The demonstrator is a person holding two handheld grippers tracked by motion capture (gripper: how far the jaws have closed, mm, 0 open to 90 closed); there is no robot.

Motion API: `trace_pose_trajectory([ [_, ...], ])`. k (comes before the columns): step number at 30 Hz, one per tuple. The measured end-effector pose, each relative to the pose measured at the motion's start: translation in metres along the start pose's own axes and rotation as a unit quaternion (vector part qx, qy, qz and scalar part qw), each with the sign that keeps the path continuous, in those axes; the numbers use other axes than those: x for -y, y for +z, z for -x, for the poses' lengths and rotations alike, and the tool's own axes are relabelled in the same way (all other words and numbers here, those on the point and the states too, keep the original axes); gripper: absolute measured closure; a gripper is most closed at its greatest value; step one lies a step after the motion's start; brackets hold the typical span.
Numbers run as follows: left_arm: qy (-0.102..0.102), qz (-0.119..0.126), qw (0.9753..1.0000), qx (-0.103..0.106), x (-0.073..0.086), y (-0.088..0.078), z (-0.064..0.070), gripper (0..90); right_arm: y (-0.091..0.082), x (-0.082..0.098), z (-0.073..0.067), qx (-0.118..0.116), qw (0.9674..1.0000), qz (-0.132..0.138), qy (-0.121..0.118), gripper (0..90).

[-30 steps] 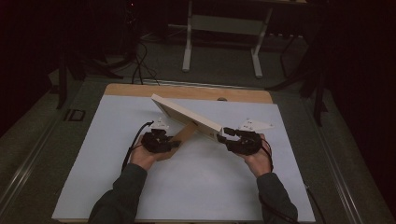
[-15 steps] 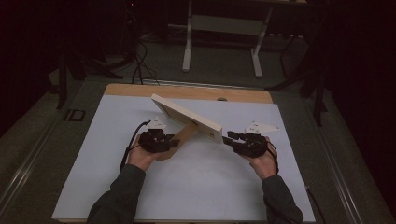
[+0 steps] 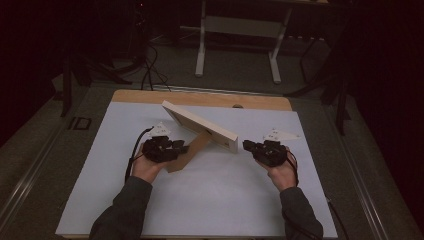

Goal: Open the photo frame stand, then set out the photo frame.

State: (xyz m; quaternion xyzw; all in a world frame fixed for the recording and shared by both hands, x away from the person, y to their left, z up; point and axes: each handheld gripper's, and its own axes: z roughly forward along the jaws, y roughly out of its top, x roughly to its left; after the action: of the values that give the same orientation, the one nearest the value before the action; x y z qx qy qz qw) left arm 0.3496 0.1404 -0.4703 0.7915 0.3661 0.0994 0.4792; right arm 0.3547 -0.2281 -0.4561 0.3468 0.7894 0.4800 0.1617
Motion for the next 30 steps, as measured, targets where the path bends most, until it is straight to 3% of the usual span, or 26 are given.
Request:
trace_pose_trajectory([
  [6,-0.029,0.018,0.9992,-0.021,-0.004,-0.008,-0.005,66.3,0.003,-0.001,0.004,0.021,0.9997,0.002,0.008,88.1],
  [7,-0.043,0.027,0.9983,-0.029,-0.009,-0.010,-0.007,66.2,0.006,-0.001,0.006,0.029,0.9994,0.002,0.016,88.6],
  [10,-0.054,0.038,0.9969,-0.042,-0.014,-0.013,-0.008,66.1,0.009,-0.002,0.006,0.032,0.9993,0.006,0.020,89.3],
  [14,-0.055,0.043,0.9964,-0.048,-0.019,-0.014,-0.010,66.4,0.015,-0.005,0.005,0.037,0.9991,0.006,0.020,89.3],
  [15,-0.055,0.045,0.9957,-0.059,-0.022,-0.014,-0.010,65.9,0.017,-0.006,0.005,0.041,0.9990,0.004,0.018,89.2],
  [24,-0.060,0.059,0.9948,-0.057,-0.030,-0.010,-0.011,65.2,0.025,-0.010,0.010,0.042,0.9983,0.012,0.040,89.5],
  [30,-0.057,0.062,0.9945,-0.063,-0.037,-0.006,-0.008,73.8,0.032,-0.015,0.009,0.040,0.9983,0.010,0.040,89.6],
])
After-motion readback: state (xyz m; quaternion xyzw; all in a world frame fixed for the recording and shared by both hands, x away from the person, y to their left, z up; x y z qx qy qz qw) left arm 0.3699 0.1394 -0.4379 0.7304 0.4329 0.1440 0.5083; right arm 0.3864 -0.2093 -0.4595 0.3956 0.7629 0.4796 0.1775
